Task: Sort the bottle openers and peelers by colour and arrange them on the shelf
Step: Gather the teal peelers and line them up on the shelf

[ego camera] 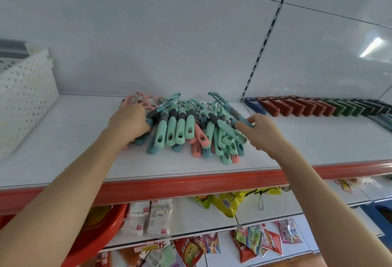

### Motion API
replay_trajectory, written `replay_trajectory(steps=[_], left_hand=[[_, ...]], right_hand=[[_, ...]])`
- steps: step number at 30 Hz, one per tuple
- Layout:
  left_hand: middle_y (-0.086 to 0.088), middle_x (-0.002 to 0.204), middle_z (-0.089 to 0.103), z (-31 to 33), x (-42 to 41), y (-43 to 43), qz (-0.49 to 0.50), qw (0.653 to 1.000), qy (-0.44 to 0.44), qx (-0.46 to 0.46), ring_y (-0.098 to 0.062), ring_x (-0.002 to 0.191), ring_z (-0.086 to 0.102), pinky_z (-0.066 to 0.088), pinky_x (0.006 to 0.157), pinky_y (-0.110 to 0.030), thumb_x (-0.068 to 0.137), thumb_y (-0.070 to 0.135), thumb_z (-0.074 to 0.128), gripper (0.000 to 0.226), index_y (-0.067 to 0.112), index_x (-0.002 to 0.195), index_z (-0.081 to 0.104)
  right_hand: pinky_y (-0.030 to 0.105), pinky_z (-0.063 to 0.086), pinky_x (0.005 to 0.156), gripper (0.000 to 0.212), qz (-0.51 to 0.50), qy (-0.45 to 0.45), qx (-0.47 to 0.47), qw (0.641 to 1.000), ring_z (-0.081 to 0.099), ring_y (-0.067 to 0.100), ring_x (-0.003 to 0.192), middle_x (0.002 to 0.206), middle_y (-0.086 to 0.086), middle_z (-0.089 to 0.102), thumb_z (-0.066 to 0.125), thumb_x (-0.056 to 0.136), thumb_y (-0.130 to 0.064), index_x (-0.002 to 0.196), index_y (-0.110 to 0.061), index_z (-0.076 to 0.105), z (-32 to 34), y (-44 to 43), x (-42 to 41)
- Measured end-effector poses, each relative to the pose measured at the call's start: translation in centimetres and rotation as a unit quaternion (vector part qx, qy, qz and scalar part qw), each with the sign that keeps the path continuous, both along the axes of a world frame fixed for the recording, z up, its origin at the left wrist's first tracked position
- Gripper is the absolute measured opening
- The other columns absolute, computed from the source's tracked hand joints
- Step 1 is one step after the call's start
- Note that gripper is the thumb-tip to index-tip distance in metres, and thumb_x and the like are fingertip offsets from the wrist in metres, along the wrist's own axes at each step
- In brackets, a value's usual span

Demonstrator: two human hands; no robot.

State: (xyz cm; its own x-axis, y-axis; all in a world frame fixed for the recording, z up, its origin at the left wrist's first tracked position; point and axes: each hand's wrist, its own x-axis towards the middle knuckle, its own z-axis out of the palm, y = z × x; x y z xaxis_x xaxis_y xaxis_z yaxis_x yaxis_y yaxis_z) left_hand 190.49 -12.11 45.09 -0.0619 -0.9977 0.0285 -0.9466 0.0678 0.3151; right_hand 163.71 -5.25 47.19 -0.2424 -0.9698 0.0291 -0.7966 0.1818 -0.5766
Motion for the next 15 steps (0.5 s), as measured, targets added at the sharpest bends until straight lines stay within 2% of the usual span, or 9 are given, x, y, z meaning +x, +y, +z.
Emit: replay_trajectory(steps=[2, 5, 8, 11, 13, 15], left_hand=[[-0.006, 0.08, 0.047, 0.3, 0.3, 0.1, 0.019, 1.0, -0.024, 0.005, -0.025, 0.068, 0.048, 0.038, 0.063, -0.03, 0.086, 0.032, 0.059, 0.027, 0.006, 0.087, 0.051], [-0.005, 0.084, 0.046, 0.3, 0.7, 0.2, 0.031, 0.998, -0.06, 0.011, -0.026, 0.079, 0.046, 0.038, 0.067, -0.029, 0.084, 0.034, 0.061, 0.029, 0.008, 0.096, 0.055], [-0.007, 0.086, 0.05, 0.3, 1.1, 0.4, 0.042, 0.998, -0.045, 0.013, -0.027, 0.078, 0.048, 0.038, 0.065, -0.029, 0.082, 0.032, 0.063, 0.032, 0.005, 0.097, 0.058], [-0.014, 0.075, 0.057, 0.4, 1.4, 0.8, 0.065, 0.995, 0.076, 0.031, -0.028, 0.064, 0.051, 0.035, 0.05, -0.025, 0.082, 0.028, 0.062, 0.03, -0.001, 0.086, 0.059], [-0.013, 0.062, 0.051, 0.4, 1.4, 1.2, 0.075, 0.983, 0.165, 0.032, -0.026, 0.051, 0.048, 0.031, 0.043, -0.021, 0.084, 0.023, 0.06, 0.024, 0.0, 0.08, 0.056], [-0.01, 0.055, 0.049, 0.2, 1.5, 1.5, 0.076, 0.974, 0.211, 0.016, -0.023, 0.044, 0.046, 0.031, 0.038, -0.02, 0.085, 0.018, 0.058, 0.02, 0.004, 0.072, 0.051]], right_hand=[[0.029, 0.034, 0.054, 0.035, -0.004, 0.012, 0.017, 1.0, 0.04, 0.022, 0.055, 0.065, 0.009, 0.046, 0.049, 0.092, -0.027, 0.095, 0.007, 0.056, -0.3, -0.1, -0.4], [0.028, 0.038, 0.052, 0.027, -0.014, 0.023, 0.046, 0.999, 0.045, 0.02, 0.052, 0.065, 0.008, 0.049, 0.046, 0.093, -0.024, 0.073, -0.006, 0.047, -0.7, -0.6, -1.0], [0.023, 0.044, 0.044, 0.025, -0.018, -0.006, 0.072, 0.997, 0.053, 0.017, 0.052, 0.067, 0.006, 0.054, 0.047, 0.093, -0.023, 0.072, -0.011, 0.045, -0.9, -1.2, -1.2], [0.024, 0.049, 0.046, 0.03, -0.009, -0.037, 0.109, 0.993, 0.056, 0.018, 0.054, 0.065, 0.008, 0.057, 0.047, 0.094, -0.026, 0.07, -0.007, 0.049, -0.8, -1.4, -1.1], [0.025, 0.048, 0.049, 0.035, 0.003, -0.046, 0.113, 0.993, 0.052, 0.02, 0.054, 0.058, 0.007, 0.052, 0.046, 0.094, -0.027, 0.066, -0.006, 0.049, -0.7, -1.6, -1.1], [0.025, 0.045, 0.051, 0.035, 0.013, -0.062, 0.099, 0.993, 0.046, 0.018, 0.055, 0.059, 0.005, 0.046, 0.048, 0.094, -0.026, 0.065, -0.007, 0.047, -0.7, -1.8, -1.0]])
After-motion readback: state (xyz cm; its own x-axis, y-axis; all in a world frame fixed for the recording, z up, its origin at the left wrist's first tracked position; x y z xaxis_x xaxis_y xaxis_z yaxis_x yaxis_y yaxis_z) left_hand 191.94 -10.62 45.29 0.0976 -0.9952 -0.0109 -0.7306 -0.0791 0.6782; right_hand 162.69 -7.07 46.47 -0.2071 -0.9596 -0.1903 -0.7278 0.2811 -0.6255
